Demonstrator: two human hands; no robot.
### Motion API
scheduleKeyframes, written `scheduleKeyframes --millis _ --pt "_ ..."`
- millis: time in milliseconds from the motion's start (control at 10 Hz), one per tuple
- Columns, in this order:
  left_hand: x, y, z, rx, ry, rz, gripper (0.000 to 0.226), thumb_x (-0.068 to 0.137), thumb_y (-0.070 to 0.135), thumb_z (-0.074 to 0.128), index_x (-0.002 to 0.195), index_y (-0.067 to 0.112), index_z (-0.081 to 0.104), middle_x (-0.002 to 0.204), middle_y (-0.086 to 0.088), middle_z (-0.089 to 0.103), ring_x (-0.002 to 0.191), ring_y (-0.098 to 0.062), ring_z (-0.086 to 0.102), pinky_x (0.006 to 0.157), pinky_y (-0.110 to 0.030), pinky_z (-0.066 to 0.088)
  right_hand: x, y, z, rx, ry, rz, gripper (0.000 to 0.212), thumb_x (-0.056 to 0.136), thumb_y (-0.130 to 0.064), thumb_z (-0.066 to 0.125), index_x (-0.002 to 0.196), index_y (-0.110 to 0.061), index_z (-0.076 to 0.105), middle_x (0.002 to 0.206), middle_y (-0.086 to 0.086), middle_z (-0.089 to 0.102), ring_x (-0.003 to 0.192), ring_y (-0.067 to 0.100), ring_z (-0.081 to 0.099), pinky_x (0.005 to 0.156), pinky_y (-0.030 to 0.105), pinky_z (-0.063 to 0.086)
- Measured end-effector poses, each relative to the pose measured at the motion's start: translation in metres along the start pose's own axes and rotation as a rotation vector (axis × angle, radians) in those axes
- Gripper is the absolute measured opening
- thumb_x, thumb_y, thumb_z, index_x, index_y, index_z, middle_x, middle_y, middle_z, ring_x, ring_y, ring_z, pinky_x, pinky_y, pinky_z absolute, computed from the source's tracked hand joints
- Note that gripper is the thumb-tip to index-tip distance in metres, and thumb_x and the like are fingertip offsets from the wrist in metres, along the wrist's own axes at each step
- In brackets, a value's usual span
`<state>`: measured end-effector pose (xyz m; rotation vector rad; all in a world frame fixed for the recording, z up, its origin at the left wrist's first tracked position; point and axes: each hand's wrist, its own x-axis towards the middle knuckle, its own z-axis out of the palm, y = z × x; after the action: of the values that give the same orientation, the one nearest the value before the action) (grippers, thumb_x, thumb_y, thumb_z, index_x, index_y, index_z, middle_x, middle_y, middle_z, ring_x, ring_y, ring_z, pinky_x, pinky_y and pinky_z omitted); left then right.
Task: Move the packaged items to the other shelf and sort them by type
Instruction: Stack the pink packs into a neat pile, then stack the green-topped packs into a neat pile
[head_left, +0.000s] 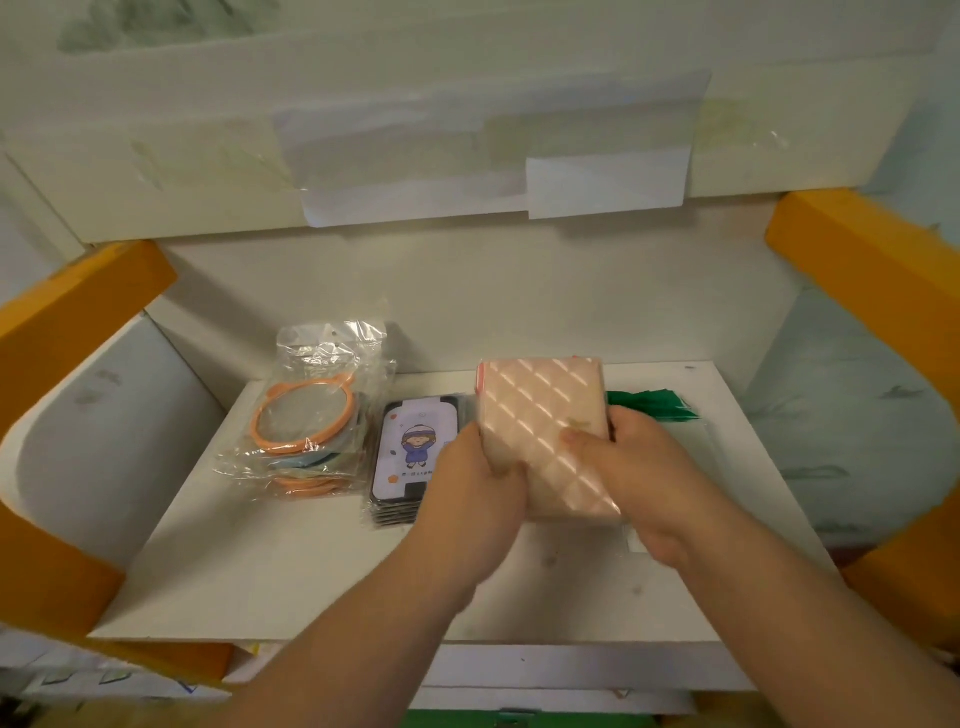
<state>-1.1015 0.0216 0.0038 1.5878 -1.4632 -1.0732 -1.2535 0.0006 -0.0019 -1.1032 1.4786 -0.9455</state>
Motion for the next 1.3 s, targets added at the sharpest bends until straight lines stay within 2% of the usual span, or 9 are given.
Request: scheduleKeyframes --millis 200,300,400,500,600,700,800,900,1300 --pt "0.029 0.004 -0.005 0.231 -0.026 -0.144 0.020 0.096 0.017 0.052 0.077 0.015 0.048 0.073 -0.001 0.048 0.058 -0.012 0.041 0.035 -0.014 0.030 0.040 -0.007 0.007 -0.062 -0.088 0.204 0.017 0.091 -0.005 0.052 0.098 -0.006 0.067 0.099 0.017 0.073 0.091 0.033 0.071 0.074 0.037 0.057" --pt "0.030 0.004 -0.002 0.286 -0.042 -0.173 0.020 0.095 0.015 0.052 0.077 0.016 0.046 0.073 -0.001 0.048 0.058 -0.013 0.042 0.041 -0.019 0.032 0.047 -0.001 0.009 -0.151 -0.112 0.207 0.020 0.086 0.002 0.050 0.089 -0.007 0.068 0.079 0.009 0.068 0.064 0.020 0.063 0.053 0.023 0.046" --pt "0.037 -0.001 0.004 0.343 -0.035 -0.197 0.018 0.092 0.011 0.049 0.075 0.015 0.045 0.068 -0.001 0.044 0.057 -0.015 0.039 0.045 -0.022 0.030 0.046 0.002 0.011 -0.182 -0.115 0.192 0.027 0.085 0.002 0.047 0.094 -0.014 0.068 0.080 0.004 0.067 0.070 0.019 0.060 0.053 0.022 0.042" --pt "0.041 0.001 0.007 0.290 0.010 -0.207 0.020 0.094 0.006 0.045 0.074 0.011 0.044 0.066 -0.001 0.040 0.056 -0.014 0.038 0.046 -0.022 0.026 0.045 0.001 0.013 -0.207 -0.089 0.179 0.025 0.089 -0.003 0.044 0.090 -0.019 0.063 0.082 0.003 0.064 0.076 0.020 0.056 0.060 0.028 0.041" --pt "0.042 0.002 0.009 0.609 -0.171 -0.149 0.016 0.100 0.005 0.044 0.099 0.006 0.059 0.088 -0.002 0.060 0.082 -0.016 0.058 0.060 -0.020 0.037 0.045 0.006 0.015 -0.315 -0.095 0.143 0.031 0.086 -0.007 0.041 0.100 -0.018 0.066 0.097 0.008 0.070 0.088 0.024 0.063 0.078 0.033 0.053" --pt "0.048 0.001 0.012 0.764 -0.194 -0.147 0.025 0.103 0.005 0.042 0.119 0.003 0.062 0.120 -0.008 0.065 0.111 -0.023 0.061 0.097 -0.030 0.047 0.048 0.013 0.014 -0.395 -0.104 0.130 0.037 0.081 -0.013 0.038 0.108 -0.020 0.063 0.105 0.007 0.068 0.095 0.026 0.063 0.089 0.040 0.054" --pt "0.041 0.004 0.012 0.591 -0.217 -0.236 0.022 0.100 0.006 0.047 0.117 0.004 0.061 0.111 -0.012 0.065 0.098 -0.025 0.062 0.085 -0.030 0.052 0.049 0.012 0.015 -0.407 -0.107 0.126 0.039 0.078 -0.015 0.039 0.109 -0.021 0.062 0.107 0.008 0.066 0.096 0.027 0.062 0.090 0.043 0.054" --pt "0.039 0.000 0.012 0.547 0.011 -0.066 0.026 0.092 0.009 0.052 0.117 0.004 0.056 0.093 -0.011 0.057 0.080 -0.024 0.054 0.056 -0.025 0.042 0.031 -0.005 0.016 -0.407 -0.100 0.133 0.029 0.089 -0.011 0.042 0.114 -0.015 0.057 0.109 0.009 0.062 0.098 0.026 0.059 0.088 0.037 0.052" --pt "0.012 0.010 0.044 0.479 -0.033 0.225 0.045 0.098 0.011 0.047 0.144 0.009 0.043 0.150 -0.010 0.043 0.134 -0.026 0.045 0.101 -0.027 0.037 -0.008 -0.005 -0.015 -0.394 -0.046 -0.125 0.049 0.097 -0.015 0.045 0.143 -0.034 0.045 0.141 -0.010 0.051 0.128 0.015 0.049 0.107 0.034 0.041"
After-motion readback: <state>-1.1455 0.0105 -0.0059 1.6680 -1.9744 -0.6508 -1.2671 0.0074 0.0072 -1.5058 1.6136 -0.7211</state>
